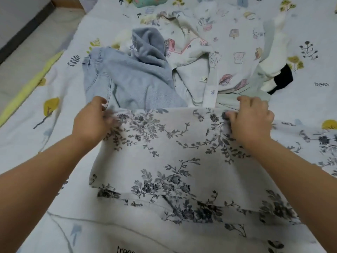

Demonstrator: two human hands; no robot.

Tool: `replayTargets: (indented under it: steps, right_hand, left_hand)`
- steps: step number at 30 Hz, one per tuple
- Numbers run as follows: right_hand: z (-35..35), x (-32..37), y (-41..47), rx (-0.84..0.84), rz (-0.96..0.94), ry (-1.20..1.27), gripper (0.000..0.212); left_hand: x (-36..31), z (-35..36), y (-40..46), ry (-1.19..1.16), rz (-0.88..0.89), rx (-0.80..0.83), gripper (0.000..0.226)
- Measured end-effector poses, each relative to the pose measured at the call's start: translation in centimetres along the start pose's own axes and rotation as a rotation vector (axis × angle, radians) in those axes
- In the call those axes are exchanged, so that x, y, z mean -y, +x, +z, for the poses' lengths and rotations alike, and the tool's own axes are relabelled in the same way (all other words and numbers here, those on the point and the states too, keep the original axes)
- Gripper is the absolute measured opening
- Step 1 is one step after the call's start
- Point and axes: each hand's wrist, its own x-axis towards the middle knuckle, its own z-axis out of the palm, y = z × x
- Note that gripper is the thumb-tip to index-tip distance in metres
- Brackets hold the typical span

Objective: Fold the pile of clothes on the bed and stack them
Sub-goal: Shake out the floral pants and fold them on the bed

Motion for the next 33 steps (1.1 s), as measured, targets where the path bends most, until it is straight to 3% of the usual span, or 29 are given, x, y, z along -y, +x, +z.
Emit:
replayTargets:
  steps: [2,5,10,14,18,22,25,27,30,33]
  right_hand:
    - [0.6,0.8,-1.8,-0.001,-0.048,-0.007,0.047]
    - [1.5,1.7,-6.5,-0.022,-0.285,0.059,0.038]
    - [2.9,1.6,-15.6,0.096,-0.642,0.124,0.023]
    - [3.7,2.1,-20.2,0.345,-0.584,0.018,0.044]
    - [4.1,4.4,-20.9,0.446,-0.503,-0.137,0.048]
    - [4.2,7.0,-21.6,0.343,-0.567,-0.095,0.036]
    - [3.2,6.8,-23.0,0.158,-0.710,0.092,0.010]
    - [2.7,6.0,-24.2,0.090,-0.799,0.157,0.018]
    - [3.0,4.9,-26.3,0.050,-0.835,0.121,0.030]
    - [4.1,5.2,-27.9,0.072,-0.789,-0.008,0.034]
  left_hand:
    - [1.0,1.3,-0.6,-0.076,-0.124,-0.016,0.052]
    - [2.4,2.5,-2.5,-0.144,-0.265,-0.045,0.052]
    - [4.7,4.5,-8.2,-0.121,-0.454,0.193,0.053]
    - [5.9,4.8,-10.5,-0.161,-0.526,0.239,0.060]
    - [6.6,4.2,-10.8,-0.306,-0.515,0.320,0.030]
    - [6.7,2.9,-11.0,-0.344,-0.386,0.253,0.018]
    - [6.4,1.1,-10.4,-0.500,-0.400,0.088,0.022]
    - [6.5,-0.1,-10.2,-0.532,-0.468,0.023,0.025]
    - [7.1,-0.8,-11.0,-0.427,-0.633,0.267,0.028]
    - [7.6,-0.4,-12.8,-0.740,-0.832,0.480,0.018]
